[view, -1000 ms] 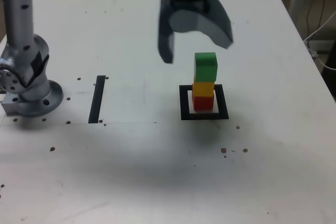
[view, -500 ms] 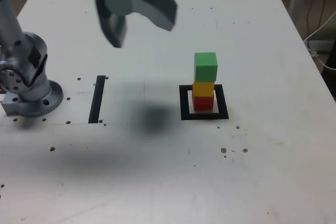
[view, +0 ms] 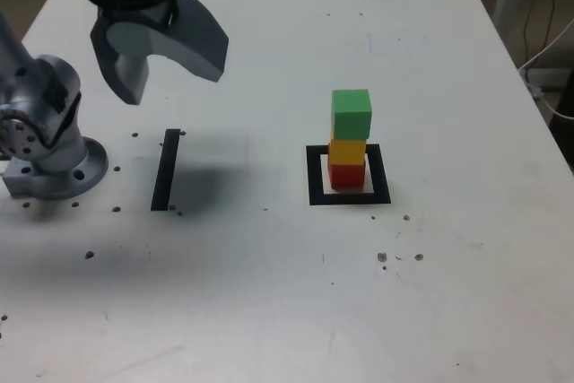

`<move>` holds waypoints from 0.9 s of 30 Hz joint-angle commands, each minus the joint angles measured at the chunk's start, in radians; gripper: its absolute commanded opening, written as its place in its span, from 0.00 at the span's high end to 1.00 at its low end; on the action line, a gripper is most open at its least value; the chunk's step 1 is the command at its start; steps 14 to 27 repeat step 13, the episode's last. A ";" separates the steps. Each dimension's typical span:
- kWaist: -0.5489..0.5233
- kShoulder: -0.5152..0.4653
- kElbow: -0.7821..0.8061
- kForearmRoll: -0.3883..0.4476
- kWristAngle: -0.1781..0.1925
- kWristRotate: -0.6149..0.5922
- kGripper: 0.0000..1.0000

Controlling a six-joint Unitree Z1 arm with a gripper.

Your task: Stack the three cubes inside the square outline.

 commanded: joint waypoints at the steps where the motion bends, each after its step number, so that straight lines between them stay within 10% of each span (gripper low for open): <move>1: -0.002 -0.011 0.003 -0.002 0.005 -0.004 0.01; 27: -0.002 0.003 0.039 -0.004 0.043 -0.004 0.01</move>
